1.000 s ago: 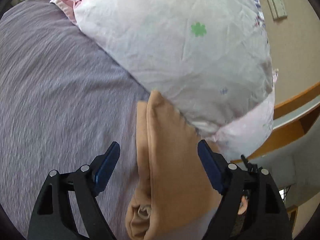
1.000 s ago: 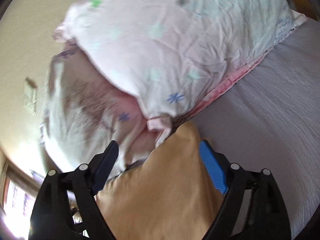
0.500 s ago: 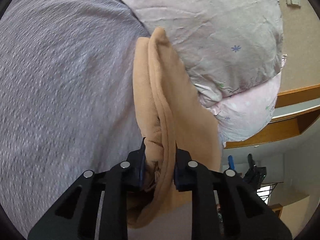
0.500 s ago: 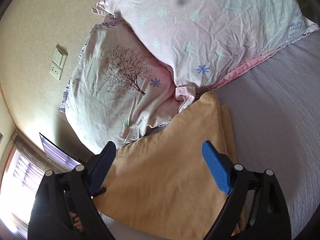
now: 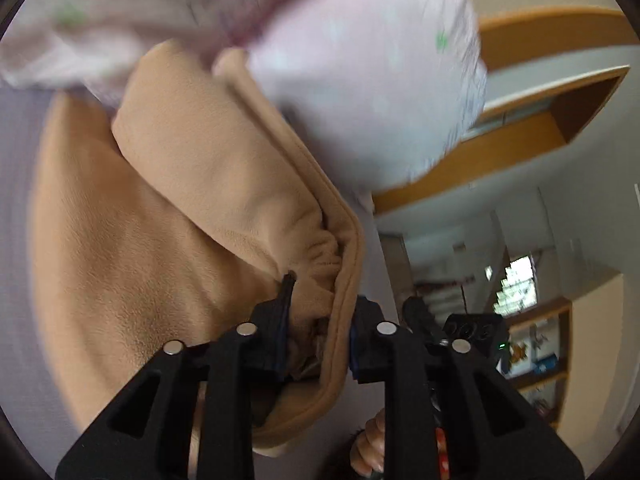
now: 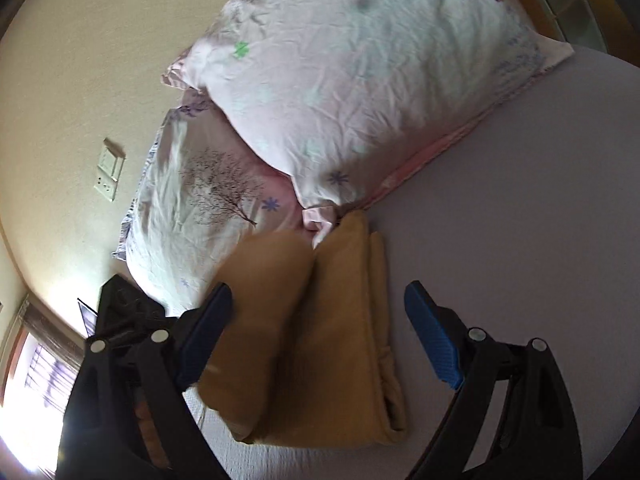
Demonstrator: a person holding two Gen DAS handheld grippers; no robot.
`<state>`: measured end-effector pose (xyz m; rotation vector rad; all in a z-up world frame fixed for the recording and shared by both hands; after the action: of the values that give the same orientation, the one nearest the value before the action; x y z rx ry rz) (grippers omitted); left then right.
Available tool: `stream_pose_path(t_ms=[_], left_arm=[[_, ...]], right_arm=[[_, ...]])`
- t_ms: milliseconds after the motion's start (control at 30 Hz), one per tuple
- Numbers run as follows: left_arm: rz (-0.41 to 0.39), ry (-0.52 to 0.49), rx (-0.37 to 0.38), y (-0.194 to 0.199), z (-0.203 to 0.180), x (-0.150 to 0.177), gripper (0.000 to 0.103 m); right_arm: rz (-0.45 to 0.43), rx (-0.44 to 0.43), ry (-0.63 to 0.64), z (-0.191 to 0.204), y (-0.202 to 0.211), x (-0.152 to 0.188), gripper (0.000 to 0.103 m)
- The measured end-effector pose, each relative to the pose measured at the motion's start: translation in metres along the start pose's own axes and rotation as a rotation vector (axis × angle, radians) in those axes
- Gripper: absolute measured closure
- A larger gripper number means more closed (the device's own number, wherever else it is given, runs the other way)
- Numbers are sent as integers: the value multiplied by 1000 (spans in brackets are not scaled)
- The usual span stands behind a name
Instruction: Fold small clothes
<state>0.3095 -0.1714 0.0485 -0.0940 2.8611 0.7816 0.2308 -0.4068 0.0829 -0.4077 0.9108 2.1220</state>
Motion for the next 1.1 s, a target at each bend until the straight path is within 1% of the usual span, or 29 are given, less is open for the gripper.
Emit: stream_pose_path(t_ms=[33, 67, 100, 133, 167, 200, 233, 267, 300, 367, 433, 467, 533, 567, 667, 700, 733, 767, 833, 867, 900, 933, 967, 1033, 1067, 1100], left_arm=[[42, 29, 6, -13, 3, 2, 76], [68, 55, 36, -18, 7, 5, 72], [77, 51, 84, -15, 7, 6, 72], [78, 26, 146, -6, 5, 6, 72], [55, 1, 170, 10, 5, 7, 69], [-8, -28, 158, 33, 2, 7, 62], [-60, -49, 142, 53, 4, 7, 45], [-130, -64, 94, 77, 8, 7, 41], [-167, -62, 52, 91, 14, 7, 41], [-194, -46, -21, 115, 31, 9, 41], [-194, -25, -100, 124, 46, 11, 41], [-184, -12, -129, 123, 53, 11, 41], [-148, 20, -151, 114, 67, 12, 41], [-119, 36, -149, 109, 74, 12, 41], [-55, 57, -154, 91, 88, 19, 41], [-46, 64, -156, 78, 88, 14, 41], [-47, 65, -162, 73, 89, 14, 37], [-49, 64, -165, 68, 89, 15, 37], [-57, 75, -149, 62, 92, 15, 36], [-71, 69, -137, 61, 91, 16, 36], [-80, 60, -134, 62, 90, 19, 37], [-90, 51, -128, 61, 91, 22, 49], [-97, 45, -117, 61, 90, 25, 65], [-108, 43, -66, 69, 92, 25, 76], [-123, 36, -49, 78, 93, 27, 78], [-138, 26, -41, 87, 95, 29, 78]], right_arm=[[14, 5, -2, -2, 2, 0, 15], [30, 7, 0, -4, 6, 0, 15], [37, 9, 9, -4, 9, 0, 15], [44, 13, 22, -4, 13, 0, 15], [52, 13, 38, -4, 17, 1, 15], [63, 7, 45, -3, 18, 2, 15], [82, -5, 51, -1, 18, 5, 15], [106, -23, 55, 2, 17, 9, 16], [130, -24, 62, 5, 16, 13, 18], [163, -15, 86, 11, 16, 23, 22], [185, 19, 72, 11, 14, 30, 22], [200, 11, 48, 8, 11, 33, 22], [228, -1, -10, 1, 1, 33, 21], [250, -4, -46, -3, -6, 32, 20], [318, -26, -121, -14, -30, 29, 19], [339, -33, -140, -19, -37, 29, 19], [353, -38, -150, -20, -42, 30, 19], [368, -42, -161, -23, -48, 32, 20], [361, -52, -139, -22, -50, 34, 21], [362, -67, -140, -23, -51, 37, 31], [362, -81, -139, -23, -53, 39, 57], [371, -80, -129, -22, -56, 43, 68], [375, -89, -127, -21, -59, 45, 73], [353, -126, -126, -13, -60, 50, 76], [347, -146, -110, -5, -61, 49, 77], [339, -185, -83, 7, -60, 50, 78]])
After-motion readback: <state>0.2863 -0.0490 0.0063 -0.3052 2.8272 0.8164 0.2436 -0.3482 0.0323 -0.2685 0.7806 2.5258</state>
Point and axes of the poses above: each gripper's, at about its wrist camera, not at the fingertips, and y roughly against the way its jaws point, z to its left, x to its underside, the point moved 1 cm from there along -y, roughly the way its jaws point, and after that the axes turned 5 degrees about y, right-handed, at the moved point
